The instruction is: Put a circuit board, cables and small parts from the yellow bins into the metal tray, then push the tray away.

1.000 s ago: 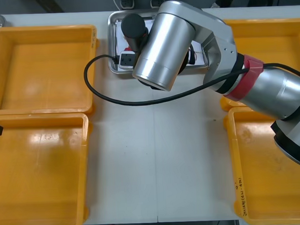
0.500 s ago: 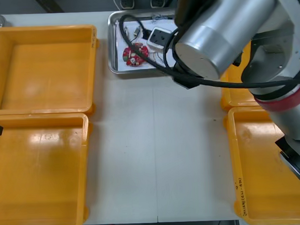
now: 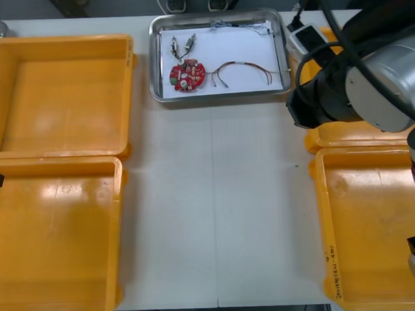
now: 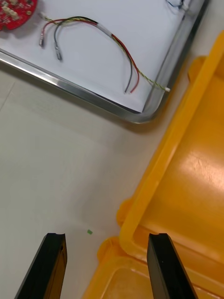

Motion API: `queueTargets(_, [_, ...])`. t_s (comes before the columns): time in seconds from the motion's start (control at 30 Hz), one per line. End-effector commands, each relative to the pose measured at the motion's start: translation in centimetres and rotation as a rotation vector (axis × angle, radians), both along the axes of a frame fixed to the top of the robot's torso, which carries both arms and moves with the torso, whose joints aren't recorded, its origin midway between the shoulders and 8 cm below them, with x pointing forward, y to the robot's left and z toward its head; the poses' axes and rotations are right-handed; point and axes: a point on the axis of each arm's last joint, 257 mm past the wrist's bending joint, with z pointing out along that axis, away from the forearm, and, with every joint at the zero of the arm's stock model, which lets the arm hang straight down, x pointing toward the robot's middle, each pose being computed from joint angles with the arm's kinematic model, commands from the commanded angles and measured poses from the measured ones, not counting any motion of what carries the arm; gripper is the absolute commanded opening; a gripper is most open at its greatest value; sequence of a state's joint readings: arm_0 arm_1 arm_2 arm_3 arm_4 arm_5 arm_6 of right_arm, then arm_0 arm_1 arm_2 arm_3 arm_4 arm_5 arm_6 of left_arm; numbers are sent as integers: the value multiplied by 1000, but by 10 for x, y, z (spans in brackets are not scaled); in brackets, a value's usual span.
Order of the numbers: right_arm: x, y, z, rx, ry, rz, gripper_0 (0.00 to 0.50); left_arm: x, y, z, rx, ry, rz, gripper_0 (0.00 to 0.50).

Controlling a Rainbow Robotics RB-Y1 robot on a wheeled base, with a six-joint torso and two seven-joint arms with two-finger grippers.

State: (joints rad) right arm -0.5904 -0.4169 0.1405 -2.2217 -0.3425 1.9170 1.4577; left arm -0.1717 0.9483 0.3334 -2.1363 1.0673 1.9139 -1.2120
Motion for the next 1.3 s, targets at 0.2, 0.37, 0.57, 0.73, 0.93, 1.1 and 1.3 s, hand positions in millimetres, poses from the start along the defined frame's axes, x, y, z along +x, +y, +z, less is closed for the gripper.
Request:
queueTargets(0.2, [-30,-90,-4,152,5,-194,500,-3,18,16,89,-26,-43,500])
queueTargets(0.37, [-50,-130,-16,179,48,-250,500,-3,18,16,89,-26,-43,500])
queueTargets(0.57, [-70,-164,-25,164,84,-290,500,-3,18,16,89,-26,-43,500])
queueTargets(0.73, [-81,-184,-33,109,113,-312,500,-3,18,16,89,-26,-43,500])
queueTargets(0.93, [-102,-212,-60,94,196,-381,500,-3,18,16,89,-26,-43,500])
queueTargets(1.1, [-112,-228,-70,155,254,-414,500,-3,18,16,89,-26,-43,500])
queueTargets(1.3, [-114,-237,-73,183,277,-434,500,-3,18,16,89,-26,-43,500])
